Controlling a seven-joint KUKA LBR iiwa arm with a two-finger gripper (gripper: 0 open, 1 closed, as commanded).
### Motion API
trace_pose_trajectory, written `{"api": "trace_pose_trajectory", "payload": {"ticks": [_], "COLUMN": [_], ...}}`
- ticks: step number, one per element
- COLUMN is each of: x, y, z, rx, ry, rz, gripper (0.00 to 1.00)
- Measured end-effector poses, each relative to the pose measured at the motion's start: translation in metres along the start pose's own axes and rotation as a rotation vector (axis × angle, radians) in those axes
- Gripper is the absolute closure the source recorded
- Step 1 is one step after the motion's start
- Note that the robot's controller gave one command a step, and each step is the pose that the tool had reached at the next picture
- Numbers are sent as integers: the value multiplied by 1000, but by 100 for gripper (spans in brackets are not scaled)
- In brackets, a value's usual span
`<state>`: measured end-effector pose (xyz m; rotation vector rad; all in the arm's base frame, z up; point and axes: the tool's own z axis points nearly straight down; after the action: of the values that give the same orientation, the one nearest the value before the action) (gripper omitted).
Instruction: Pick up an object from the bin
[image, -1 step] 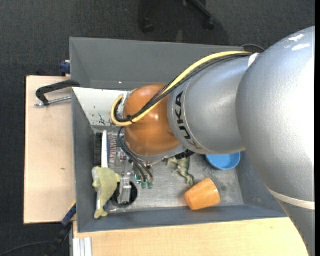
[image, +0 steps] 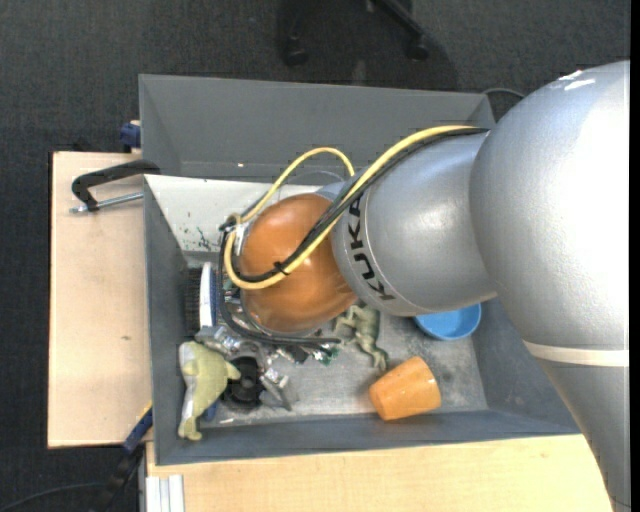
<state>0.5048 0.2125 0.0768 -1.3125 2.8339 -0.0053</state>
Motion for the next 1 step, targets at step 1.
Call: {"api": "trace_pose_trajectory", "payload": {"ticks": [1], "x": [2], "y": [1], "z": [-25], "rx": [-10], "ry": [5], "rz": [-406], "gripper": [0]}}
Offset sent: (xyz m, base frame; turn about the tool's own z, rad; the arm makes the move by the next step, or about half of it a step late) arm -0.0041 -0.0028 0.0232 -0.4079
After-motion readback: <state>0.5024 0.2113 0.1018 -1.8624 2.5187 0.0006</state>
